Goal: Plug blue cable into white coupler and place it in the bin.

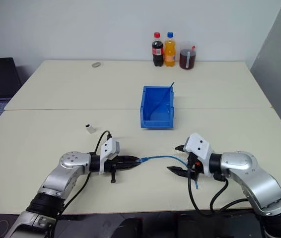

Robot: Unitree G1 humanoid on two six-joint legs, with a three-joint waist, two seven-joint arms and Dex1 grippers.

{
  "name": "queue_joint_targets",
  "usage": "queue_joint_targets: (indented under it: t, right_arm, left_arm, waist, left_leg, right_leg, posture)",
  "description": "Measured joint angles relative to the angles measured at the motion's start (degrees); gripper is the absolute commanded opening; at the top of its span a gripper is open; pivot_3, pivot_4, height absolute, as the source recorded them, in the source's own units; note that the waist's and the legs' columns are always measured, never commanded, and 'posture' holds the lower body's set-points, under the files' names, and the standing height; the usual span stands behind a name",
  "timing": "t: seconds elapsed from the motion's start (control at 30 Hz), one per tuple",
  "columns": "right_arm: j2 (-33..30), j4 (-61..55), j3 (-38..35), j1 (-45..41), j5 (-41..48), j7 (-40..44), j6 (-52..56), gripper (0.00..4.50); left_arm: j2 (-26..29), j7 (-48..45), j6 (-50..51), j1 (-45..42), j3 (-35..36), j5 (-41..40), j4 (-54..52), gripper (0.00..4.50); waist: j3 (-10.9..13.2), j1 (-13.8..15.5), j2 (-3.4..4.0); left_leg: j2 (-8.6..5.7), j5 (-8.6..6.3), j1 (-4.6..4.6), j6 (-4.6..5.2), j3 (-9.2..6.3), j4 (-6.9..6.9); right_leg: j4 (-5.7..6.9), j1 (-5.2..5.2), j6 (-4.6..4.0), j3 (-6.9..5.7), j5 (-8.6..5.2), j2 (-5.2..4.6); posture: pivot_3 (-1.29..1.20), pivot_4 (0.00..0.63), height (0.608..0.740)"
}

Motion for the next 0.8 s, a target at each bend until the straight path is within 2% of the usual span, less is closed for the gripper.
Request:
queue_joint_targets:
  t: [0.1, 0.23, 0.43, 0.63, 0.8]
  right_arm:
    - [0.18, -0.01, -0.78, 0.11, 0.41, -0.82, -0.04, 3.79]
    - [1.88, -0.33, -2.49, 1.38, 5.24, -0.95, 2.20, 3.79]
    - [5.35, -1.93, -4.90, 4.62, 13.88, -2.71, 7.00, 3.79]
    - [7.51, -1.86, -4.92, 5.54, 15.85, -6.11, 8.50, 3.79]
    - [15.00, 0.67, -5.01, 4.98, 15.73, -10.06, 4.51, 3.79]
  left_arm:
    - [-0.11, 0.01, 0.50, 0.66, 0.20, -0.71, -0.84, 0.23]
    - [-0.50, 0.08, 4.14, 1.79, 1.11, -2.98, -2.38, 0.23]
    - [-2.55, 2.00, 17.43, 3.04, 5.35, -13.82, -10.81, 0.23]
    - [-4.00, 6.63, 28.42, 2.20, 10.86, -23.79, -14.94, 0.23]
    - [-4.38, 8.53, 33.98, 2.07, 12.28, -28.57, -16.62, 0.23]
  waist:
    - [0.00, -0.01, 0.00]
    - [0.00, -0.02, 0.00]
    - [0.00, -0.05, 0.00]
    - [0.00, -0.08, 0.00]
    - [0.00, -0.16, 0.00]
  left_leg:
    - [0.01, 0.00, 0.00, 0.00, 0.00, 0.00]
    - [0.02, 0.00, -0.01, 0.00, -0.01, 0.00]
    - [0.07, 0.00, -0.01, 0.00, -0.04, 0.03]
    - [0.04, 0.00, 0.02, 0.00, -0.03, 0.04]
    - [0.08, 0.00, 0.04, 0.00, -0.02, 0.03]
  right_leg:
    - [0.00, 0.00, 0.00, 0.00, 0.00, 0.00]
    - [0.01, 0.00, 0.00, 0.00, 0.00, 0.00]
    - [0.04, 0.02, 0.01, -0.01, 0.00, -0.01]
    - [0.04, 0.02, 0.02, 0.00, 0.01, 0.07]
    - [0.04, 0.00, -0.04, 0.02, 0.04, 0.22]
  posture:
    - [0.00, 0.150, 0.740]
    - [0.00, 0.150, 0.740]
    - [0.00, 0.150, 0.740]
    - [0.00, 0.150, 0.740]
    - [0.00, 0.150, 0.740]
